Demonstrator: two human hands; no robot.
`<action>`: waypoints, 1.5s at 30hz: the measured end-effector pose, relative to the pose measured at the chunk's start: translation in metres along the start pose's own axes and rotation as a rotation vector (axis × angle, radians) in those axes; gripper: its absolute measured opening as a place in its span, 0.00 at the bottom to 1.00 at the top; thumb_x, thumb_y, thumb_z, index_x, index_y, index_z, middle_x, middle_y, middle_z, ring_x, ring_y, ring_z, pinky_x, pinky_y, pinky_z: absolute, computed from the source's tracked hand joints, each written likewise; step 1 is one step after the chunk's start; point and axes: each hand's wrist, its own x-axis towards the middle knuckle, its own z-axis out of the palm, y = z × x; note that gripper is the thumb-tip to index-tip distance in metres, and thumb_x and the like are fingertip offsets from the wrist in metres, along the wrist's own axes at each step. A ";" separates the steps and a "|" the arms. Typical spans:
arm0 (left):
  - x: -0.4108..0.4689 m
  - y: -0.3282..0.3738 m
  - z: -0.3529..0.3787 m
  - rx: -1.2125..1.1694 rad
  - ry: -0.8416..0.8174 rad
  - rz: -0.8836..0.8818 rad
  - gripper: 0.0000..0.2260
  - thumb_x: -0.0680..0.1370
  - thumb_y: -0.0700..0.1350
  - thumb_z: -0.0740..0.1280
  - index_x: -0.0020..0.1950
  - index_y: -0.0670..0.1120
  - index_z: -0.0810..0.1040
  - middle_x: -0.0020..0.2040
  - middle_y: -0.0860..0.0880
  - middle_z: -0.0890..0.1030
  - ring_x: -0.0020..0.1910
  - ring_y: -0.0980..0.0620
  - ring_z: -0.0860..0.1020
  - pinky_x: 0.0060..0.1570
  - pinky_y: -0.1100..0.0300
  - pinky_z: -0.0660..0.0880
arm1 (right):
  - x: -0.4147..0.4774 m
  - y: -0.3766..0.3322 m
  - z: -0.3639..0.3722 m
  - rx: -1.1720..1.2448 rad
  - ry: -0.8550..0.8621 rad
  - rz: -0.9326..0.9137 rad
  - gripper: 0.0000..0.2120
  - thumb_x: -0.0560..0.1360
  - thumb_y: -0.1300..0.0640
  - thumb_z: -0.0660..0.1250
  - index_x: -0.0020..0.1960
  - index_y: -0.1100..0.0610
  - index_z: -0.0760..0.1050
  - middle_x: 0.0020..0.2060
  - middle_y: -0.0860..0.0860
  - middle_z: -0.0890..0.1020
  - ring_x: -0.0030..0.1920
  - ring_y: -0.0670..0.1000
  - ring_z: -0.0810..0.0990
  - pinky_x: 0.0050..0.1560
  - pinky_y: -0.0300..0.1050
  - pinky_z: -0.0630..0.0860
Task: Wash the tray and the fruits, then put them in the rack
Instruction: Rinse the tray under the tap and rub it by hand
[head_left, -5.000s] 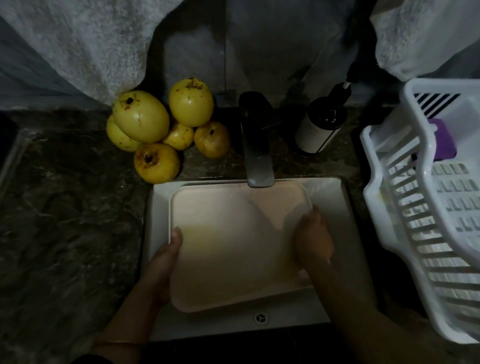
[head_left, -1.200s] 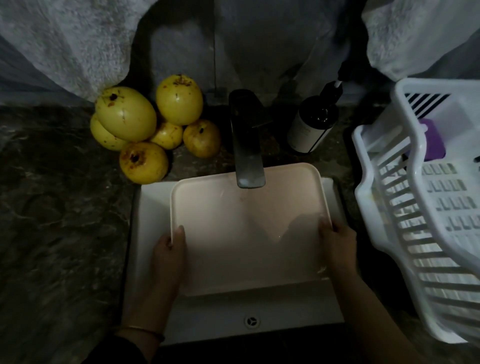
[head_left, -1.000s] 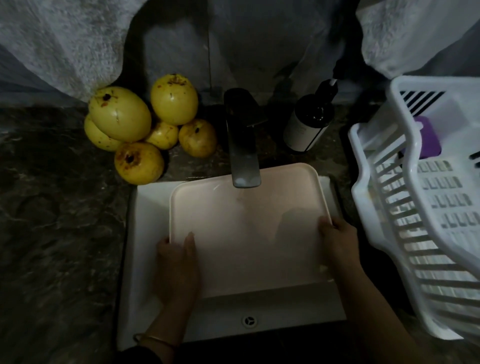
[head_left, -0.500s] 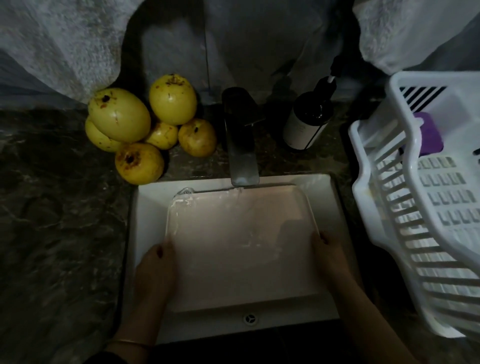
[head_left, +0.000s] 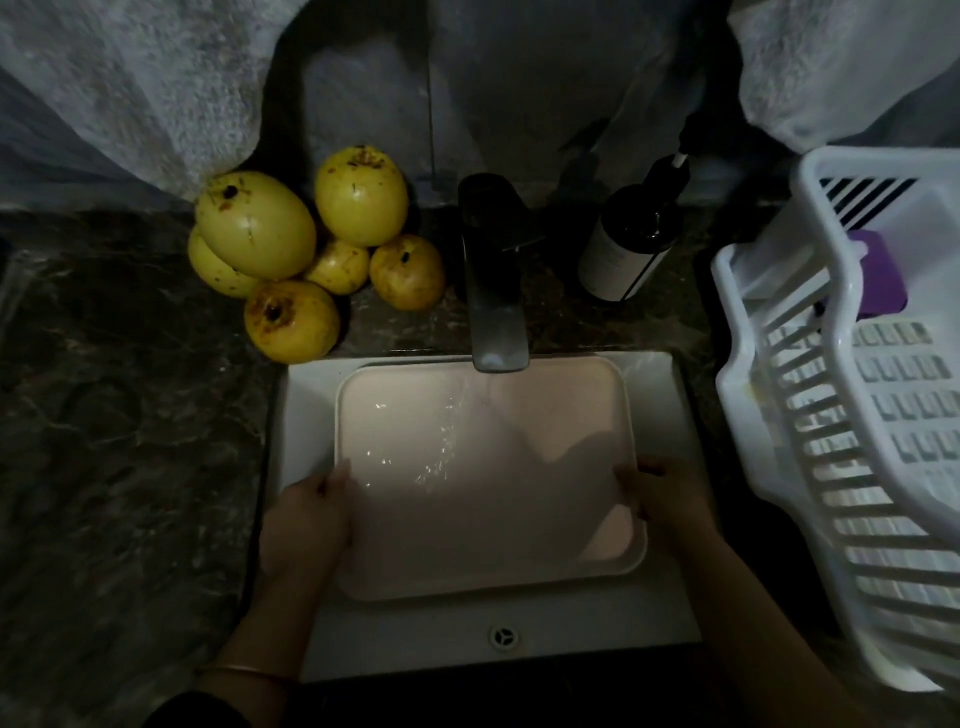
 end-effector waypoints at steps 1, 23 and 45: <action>0.000 0.000 0.000 -0.024 0.012 0.010 0.24 0.80 0.59 0.56 0.49 0.42 0.83 0.43 0.36 0.82 0.48 0.37 0.80 0.49 0.52 0.73 | 0.001 0.000 0.000 0.015 0.008 -0.004 0.04 0.76 0.62 0.67 0.50 0.61 0.80 0.32 0.54 0.79 0.31 0.50 0.75 0.29 0.40 0.71; 0.004 0.021 -0.021 -1.078 -0.327 -0.266 0.12 0.79 0.52 0.63 0.48 0.43 0.77 0.36 0.46 0.81 0.37 0.49 0.80 0.38 0.55 0.76 | -0.018 -0.010 -0.013 0.402 -0.166 -0.145 0.13 0.70 0.47 0.73 0.49 0.53 0.77 0.54 0.58 0.81 0.44 0.45 0.80 0.49 0.42 0.76; -0.025 0.023 -0.026 -1.011 -0.862 -0.271 0.13 0.77 0.46 0.63 0.55 0.40 0.80 0.48 0.39 0.84 0.41 0.43 0.84 0.37 0.52 0.81 | -0.015 -0.008 0.018 0.213 0.113 -0.064 0.07 0.80 0.56 0.61 0.56 0.56 0.70 0.54 0.62 0.78 0.48 0.56 0.76 0.47 0.47 0.72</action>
